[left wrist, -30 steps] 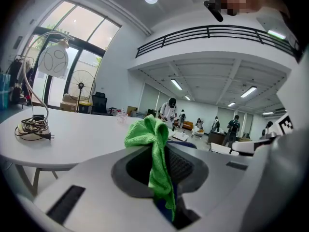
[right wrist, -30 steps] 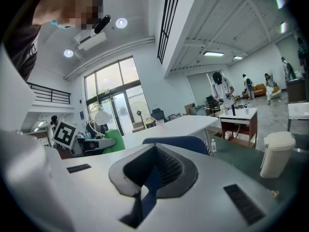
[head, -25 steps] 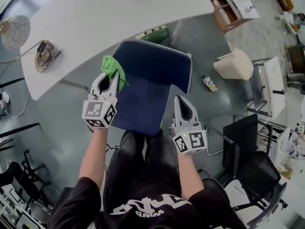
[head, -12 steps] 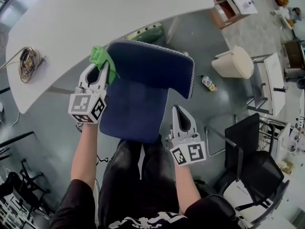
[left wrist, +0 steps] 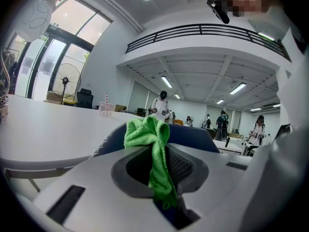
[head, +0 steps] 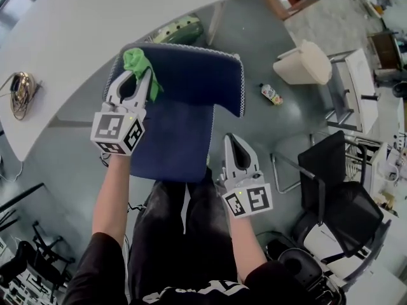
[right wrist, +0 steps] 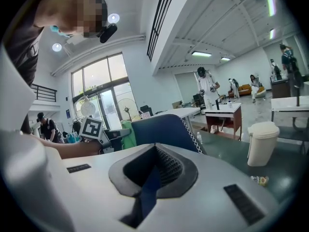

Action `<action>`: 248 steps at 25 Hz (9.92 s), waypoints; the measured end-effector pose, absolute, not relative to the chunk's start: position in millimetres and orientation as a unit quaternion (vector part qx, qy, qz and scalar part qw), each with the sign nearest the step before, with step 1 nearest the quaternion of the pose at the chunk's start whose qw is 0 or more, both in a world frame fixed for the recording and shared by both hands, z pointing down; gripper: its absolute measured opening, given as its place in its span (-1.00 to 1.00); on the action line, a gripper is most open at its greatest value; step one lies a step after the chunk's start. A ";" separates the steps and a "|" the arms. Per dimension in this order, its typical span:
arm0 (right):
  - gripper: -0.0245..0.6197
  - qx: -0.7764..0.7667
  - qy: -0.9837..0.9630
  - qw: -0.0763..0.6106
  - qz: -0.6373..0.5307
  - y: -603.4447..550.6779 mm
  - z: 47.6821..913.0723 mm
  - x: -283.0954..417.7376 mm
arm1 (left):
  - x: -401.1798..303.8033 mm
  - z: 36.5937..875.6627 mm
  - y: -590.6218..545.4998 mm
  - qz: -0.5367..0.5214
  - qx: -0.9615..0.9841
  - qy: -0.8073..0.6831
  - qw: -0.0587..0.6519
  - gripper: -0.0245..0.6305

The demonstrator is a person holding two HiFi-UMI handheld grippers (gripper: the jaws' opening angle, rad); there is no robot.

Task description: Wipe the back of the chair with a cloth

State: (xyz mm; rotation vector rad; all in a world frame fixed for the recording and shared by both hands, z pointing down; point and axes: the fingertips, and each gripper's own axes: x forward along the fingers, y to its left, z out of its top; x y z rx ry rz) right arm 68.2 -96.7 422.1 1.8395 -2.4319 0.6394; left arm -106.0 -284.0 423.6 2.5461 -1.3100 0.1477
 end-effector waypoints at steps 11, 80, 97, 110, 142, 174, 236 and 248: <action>-0.93 0.616 -0.758 0.009 0.215 -80.5 427.3 97.2 | -21.6 425.1 -259.4 0.040 0.911 -0.387 0.139 -0.75; -0.93 0.559 -0.789 0.035 0.252 -100.9 476.3 62.0 | -138.6 546.8 -246.3 0.119 0.839 -0.504 0.170 -0.75; -0.93 0.608 -0.750 0.023 0.260 -77.7 483.7 122.9 | -8.5 561.5 -221.4 0.110 0.881 -0.417 0.196 -0.75; -0.93 0.631 -0.729 0.020 0.264 -58.7 489.2 154.1 | 105.1 557.9 -162.9 0.100 0.930 -0.287 0.206 -0.75; -0.93 0.530 -0.804 0.057 0.263 -112.0 502.4 89.2 | -192.9 596.4 -168.0 0.136 0.771 -0.593 0.189 -0.75; -0.93 0.587 -0.755 0.060 0.285 -112.1 525.7 113.6 | -120.0 703.6 -221.5 0.172 0.797 -0.533 0.224 -0.75; -0.93 0.533 -0.815 0.022 0.228 -97.8 330.7 110.3 | -20.4 321.5 -167.2 0.105 0.886 -0.405 0.199 -0.75; -0.93 0.499 -0.844 0.008 0.196 -58.1 253.7 101.1 | -64.9 215.1 -107.3 0.072 0.901 -0.406 0.135 -0.75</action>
